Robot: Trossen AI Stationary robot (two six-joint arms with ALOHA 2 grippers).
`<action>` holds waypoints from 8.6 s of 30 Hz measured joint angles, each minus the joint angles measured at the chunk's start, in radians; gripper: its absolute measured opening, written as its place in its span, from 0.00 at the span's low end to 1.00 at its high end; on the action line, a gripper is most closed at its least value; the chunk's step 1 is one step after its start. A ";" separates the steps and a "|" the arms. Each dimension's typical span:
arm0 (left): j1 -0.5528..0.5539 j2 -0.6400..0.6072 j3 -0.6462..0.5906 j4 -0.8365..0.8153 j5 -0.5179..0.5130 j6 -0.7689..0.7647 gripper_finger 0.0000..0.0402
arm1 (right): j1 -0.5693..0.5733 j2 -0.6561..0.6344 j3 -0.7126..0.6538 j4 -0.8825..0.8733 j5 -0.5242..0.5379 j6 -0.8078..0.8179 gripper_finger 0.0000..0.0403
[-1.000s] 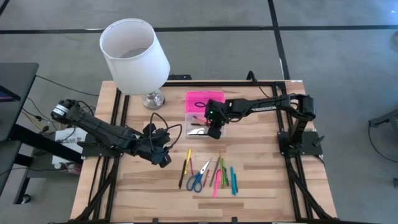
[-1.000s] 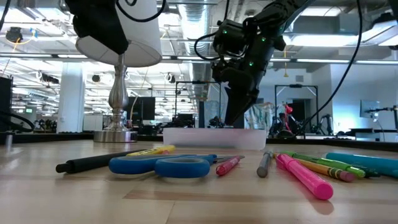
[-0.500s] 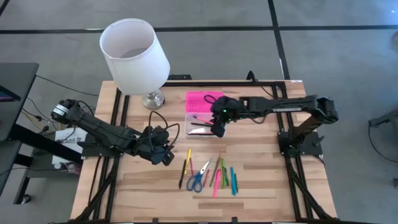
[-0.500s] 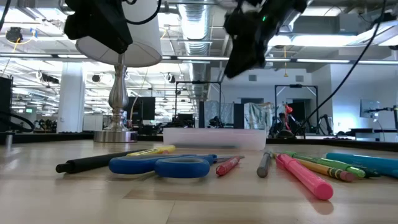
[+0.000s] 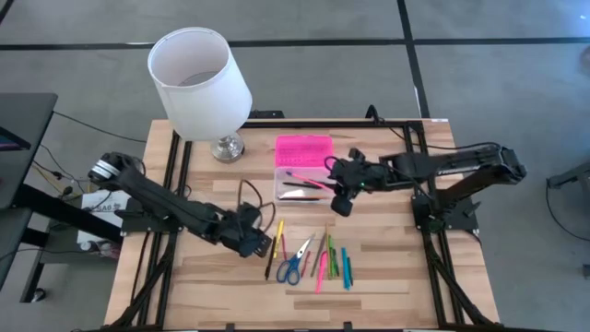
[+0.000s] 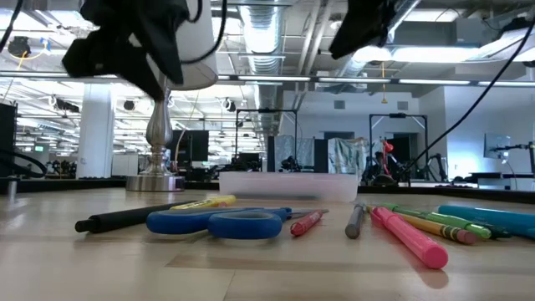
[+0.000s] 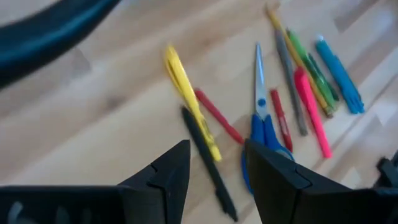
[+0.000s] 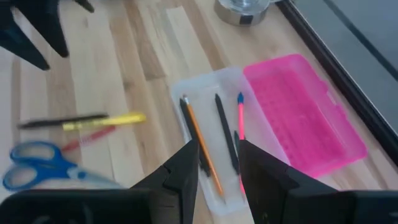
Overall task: Pick & place school supplies into a supply box
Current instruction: Put the black pen into the pink supply box, then put the right green crayon into the pink supply box
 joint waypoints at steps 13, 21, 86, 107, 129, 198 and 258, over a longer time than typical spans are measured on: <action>-0.008 0.218 0.001 0.163 0.162 -0.101 0.36 | 0.108 -0.013 -0.001 -0.166 0.063 0.100 0.27; -0.018 0.286 0.029 0.193 0.187 -0.105 0.36 | 0.145 -0.012 -0.001 -0.175 0.094 0.112 0.27; 0.132 0.435 0.175 -0.219 0.409 0.441 0.36 | 0.358 -0.012 -0.001 -0.245 0.112 0.370 0.27; 0.106 0.433 0.151 -0.190 0.286 0.467 0.36 | 0.501 -0.012 -0.001 -0.436 0.217 0.629 0.27; 0.087 0.428 0.135 -0.184 0.290 0.426 0.07 | 0.504 -0.012 -0.001 -0.441 0.256 0.624 0.27; 0.633 0.384 0.243 0.189 0.230 1.708 0.10 | 0.388 -0.007 -0.055 -0.322 0.292 0.905 0.27; 0.543 0.072 0.478 -0.102 0.610 1.579 0.34 | 0.601 0.472 -0.054 0.005 -0.190 1.635 0.27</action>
